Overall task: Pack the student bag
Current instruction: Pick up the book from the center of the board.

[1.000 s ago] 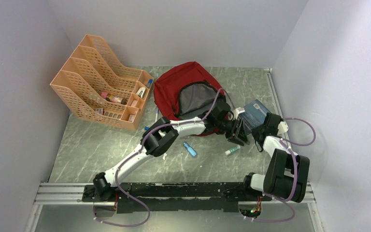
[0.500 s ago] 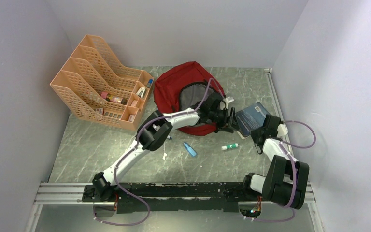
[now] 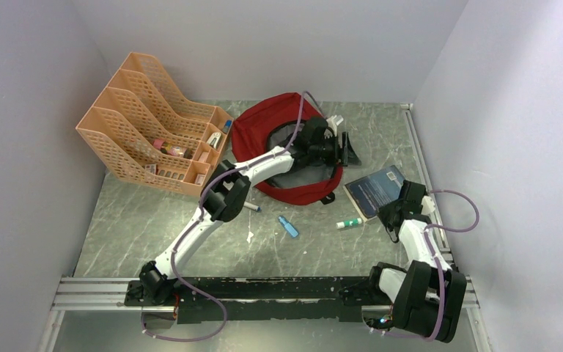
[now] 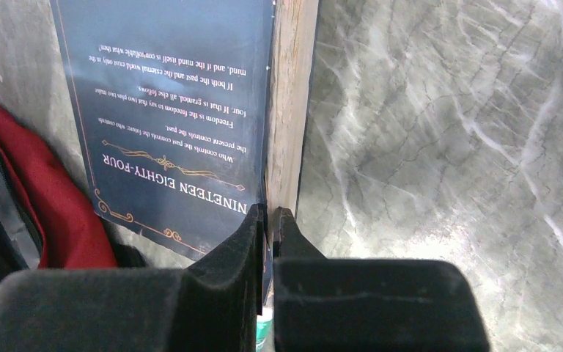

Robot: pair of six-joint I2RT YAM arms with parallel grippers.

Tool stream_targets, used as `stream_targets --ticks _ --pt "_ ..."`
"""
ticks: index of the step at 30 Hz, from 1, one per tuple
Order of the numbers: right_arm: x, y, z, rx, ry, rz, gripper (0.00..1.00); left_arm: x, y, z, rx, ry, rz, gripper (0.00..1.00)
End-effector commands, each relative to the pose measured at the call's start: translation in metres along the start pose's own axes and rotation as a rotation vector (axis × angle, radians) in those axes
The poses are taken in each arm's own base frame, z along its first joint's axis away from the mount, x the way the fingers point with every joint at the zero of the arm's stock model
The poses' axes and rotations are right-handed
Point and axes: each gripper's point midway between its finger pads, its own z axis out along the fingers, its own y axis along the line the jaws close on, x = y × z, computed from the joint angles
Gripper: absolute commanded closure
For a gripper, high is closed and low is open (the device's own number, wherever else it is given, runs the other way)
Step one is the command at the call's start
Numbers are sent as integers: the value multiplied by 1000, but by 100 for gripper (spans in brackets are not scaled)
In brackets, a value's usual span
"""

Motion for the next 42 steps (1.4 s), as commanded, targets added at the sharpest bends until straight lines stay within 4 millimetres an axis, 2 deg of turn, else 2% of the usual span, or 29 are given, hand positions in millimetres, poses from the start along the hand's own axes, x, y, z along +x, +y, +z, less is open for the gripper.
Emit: stream_targets --ticks 1,5,11,14,18,24,31,35,42 --pt "31 -34 -6 110 114 -49 100 -4 16 12 -54 -35 30 26" --pt "32 -33 -5 104 117 -44 100 20 30 21 -98 13 39 26" --pt "34 -33 -5 99 121 -44 100 58 29 39 -94 82 55 25" --pt "34 -33 -5 97 120 -43 100 71 31 43 -118 107 75 24" --pt "34 -31 -5 90 118 -38 100 79 46 36 -218 132 72 25" --pt "30 -27 -3 81 110 -30 100 105 61 19 -334 239 72 26" --pt "32 -29 -1 83 111 -26 100 144 60 11 -267 407 4 30" --pt "32 -29 -1 83 111 -20 100 161 48 7 -192 477 -64 30" --pt "33 -29 1 82 111 -11 100 165 -7 17 41 484 -130 32"
